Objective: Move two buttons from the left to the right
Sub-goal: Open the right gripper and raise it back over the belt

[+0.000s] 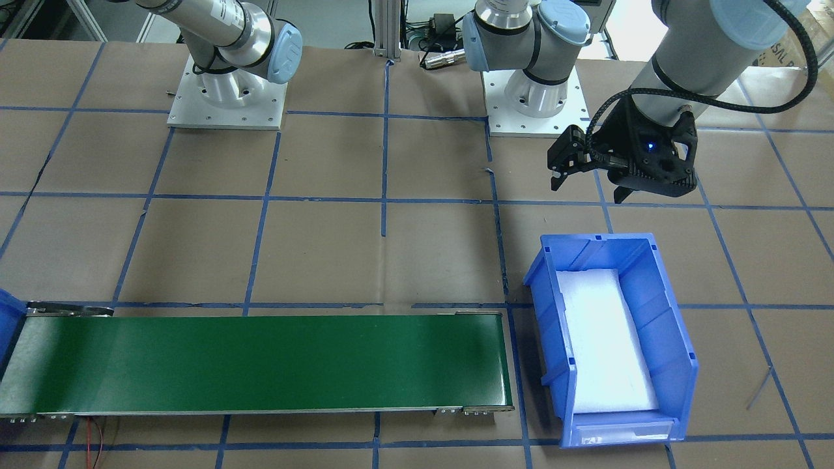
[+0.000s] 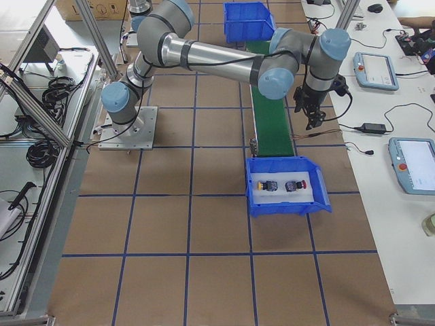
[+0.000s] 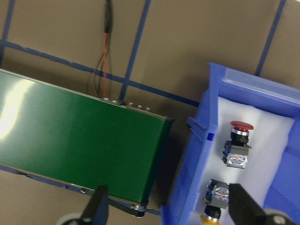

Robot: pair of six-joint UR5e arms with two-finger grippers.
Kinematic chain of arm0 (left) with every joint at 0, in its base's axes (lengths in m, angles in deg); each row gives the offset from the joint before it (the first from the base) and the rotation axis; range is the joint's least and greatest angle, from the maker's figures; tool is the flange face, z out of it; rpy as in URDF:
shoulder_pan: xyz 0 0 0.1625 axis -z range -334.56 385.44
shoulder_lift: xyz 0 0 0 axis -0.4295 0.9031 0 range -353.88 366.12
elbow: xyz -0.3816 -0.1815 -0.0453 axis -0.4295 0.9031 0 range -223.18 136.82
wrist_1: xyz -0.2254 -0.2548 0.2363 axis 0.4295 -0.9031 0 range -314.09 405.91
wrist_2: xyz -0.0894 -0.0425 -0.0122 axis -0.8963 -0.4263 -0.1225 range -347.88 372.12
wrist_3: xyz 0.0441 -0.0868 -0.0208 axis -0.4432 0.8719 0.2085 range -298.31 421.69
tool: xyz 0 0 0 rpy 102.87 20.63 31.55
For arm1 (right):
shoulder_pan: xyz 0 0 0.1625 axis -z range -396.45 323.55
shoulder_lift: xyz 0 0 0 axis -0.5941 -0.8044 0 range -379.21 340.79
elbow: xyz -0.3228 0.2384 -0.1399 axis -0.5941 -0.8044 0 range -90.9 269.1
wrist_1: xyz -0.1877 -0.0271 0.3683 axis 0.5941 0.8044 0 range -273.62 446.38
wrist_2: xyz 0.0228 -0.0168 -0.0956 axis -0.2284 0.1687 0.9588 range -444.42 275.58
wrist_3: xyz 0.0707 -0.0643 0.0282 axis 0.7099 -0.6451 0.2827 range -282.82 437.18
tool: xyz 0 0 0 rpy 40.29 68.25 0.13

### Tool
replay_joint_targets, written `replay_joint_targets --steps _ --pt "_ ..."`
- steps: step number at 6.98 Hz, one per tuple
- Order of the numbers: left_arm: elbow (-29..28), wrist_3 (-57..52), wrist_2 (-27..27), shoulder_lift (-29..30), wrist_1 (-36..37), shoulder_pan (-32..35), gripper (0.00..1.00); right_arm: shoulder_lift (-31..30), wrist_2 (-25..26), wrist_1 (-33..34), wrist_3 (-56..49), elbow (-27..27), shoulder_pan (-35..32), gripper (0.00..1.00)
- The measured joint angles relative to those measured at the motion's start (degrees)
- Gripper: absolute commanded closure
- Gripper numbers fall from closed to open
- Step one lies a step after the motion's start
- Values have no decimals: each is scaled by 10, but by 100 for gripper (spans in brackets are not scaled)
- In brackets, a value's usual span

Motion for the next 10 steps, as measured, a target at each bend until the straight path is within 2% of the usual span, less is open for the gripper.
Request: replay_joint_targets --steps 2,4,6,8,10 --pt "0 0 0 0 0 0 0 -45 -1 -27 46 18 -55 0" --pt "0 0 0 0 2 0 0 -94 -1 -26 68 66 -117 1" --pt "0 0 0 0 4 0 0 -121 -1 -29 102 88 -156 4" --pt "0 0 0 0 4 0 0 -142 -2 -38 233 103 -191 3" --pt "0 0 0 0 4 0 0 -181 -3 -36 312 154 -208 0"
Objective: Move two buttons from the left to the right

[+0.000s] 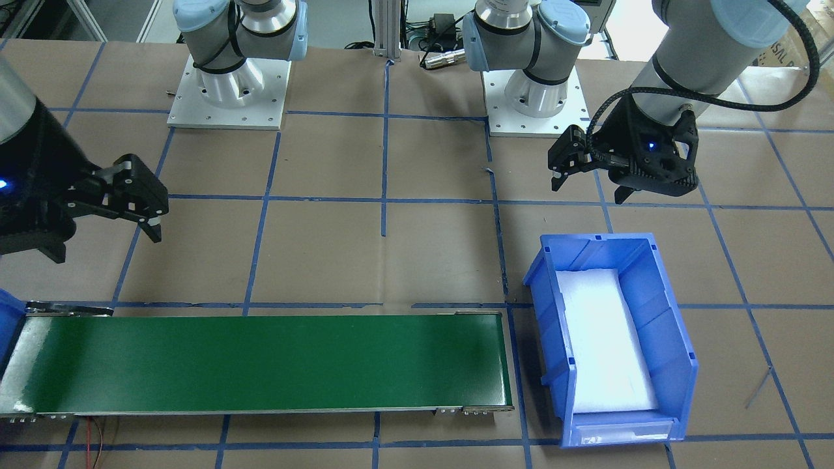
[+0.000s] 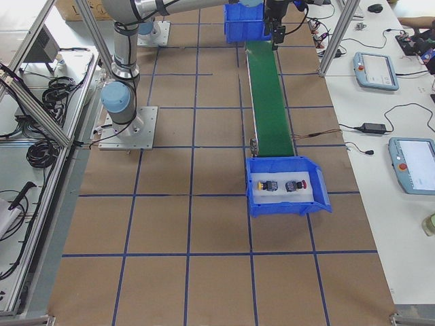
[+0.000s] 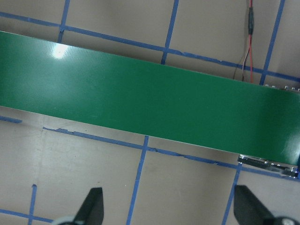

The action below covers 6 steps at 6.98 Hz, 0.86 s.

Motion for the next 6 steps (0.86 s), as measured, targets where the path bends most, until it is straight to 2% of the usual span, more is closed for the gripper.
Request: replay_joint_targets --steps 3,6 --pt "0 0 0 0 0 0 0 -56 -39 28 21 106 -4 0" --pt "0 0 0 0 0 0 0 -101 -7 42 34 175 -3 0"
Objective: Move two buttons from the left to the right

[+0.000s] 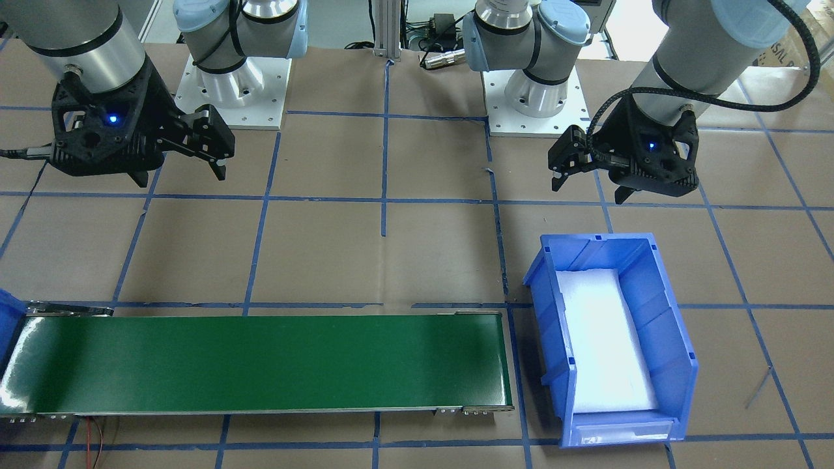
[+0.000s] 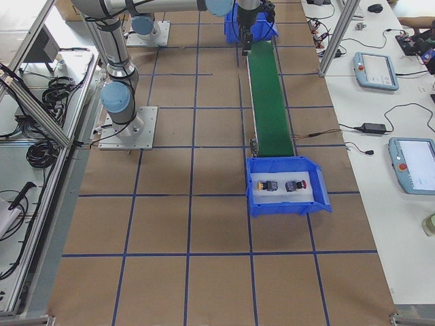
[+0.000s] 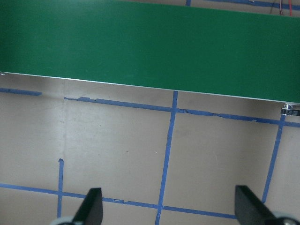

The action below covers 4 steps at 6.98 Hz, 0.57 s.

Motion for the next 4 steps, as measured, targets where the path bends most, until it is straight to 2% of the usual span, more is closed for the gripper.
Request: replay_joint_targets --steps 2,4 --pt "0 2 0 0 0 0 0 -7 -1 8 24 8 1 0" --pt "-1 40 2 -4 0 3 0 -10 19 25 34 11 1 0"
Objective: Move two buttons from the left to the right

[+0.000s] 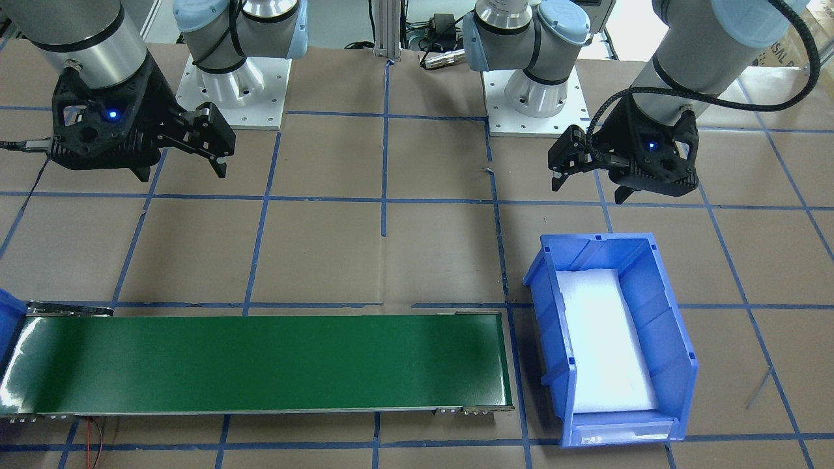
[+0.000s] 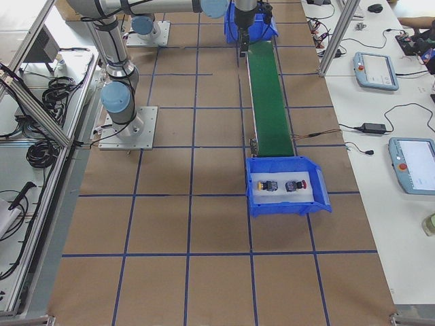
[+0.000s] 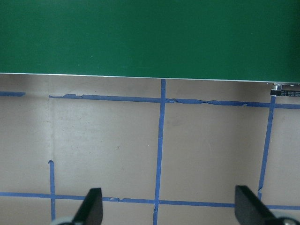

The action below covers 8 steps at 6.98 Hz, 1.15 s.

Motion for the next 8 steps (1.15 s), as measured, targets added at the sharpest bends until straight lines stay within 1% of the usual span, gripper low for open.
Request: replay_joint_targets --steps 2,4,6,8 --pt "0 85 5 -9 -2 23 0 -8 25 -4 8 -1 -1 0" --pt "0 132 8 -14 -3 45 0 -11 24 -7 8 -2 -1 0" --pt "0 145 8 -11 -2 49 0 -12 11 -9 5 -2 -2 0" --pt "0 143 7 -4 -1 50 0 -11 8 -10 3 -2 -2 0"
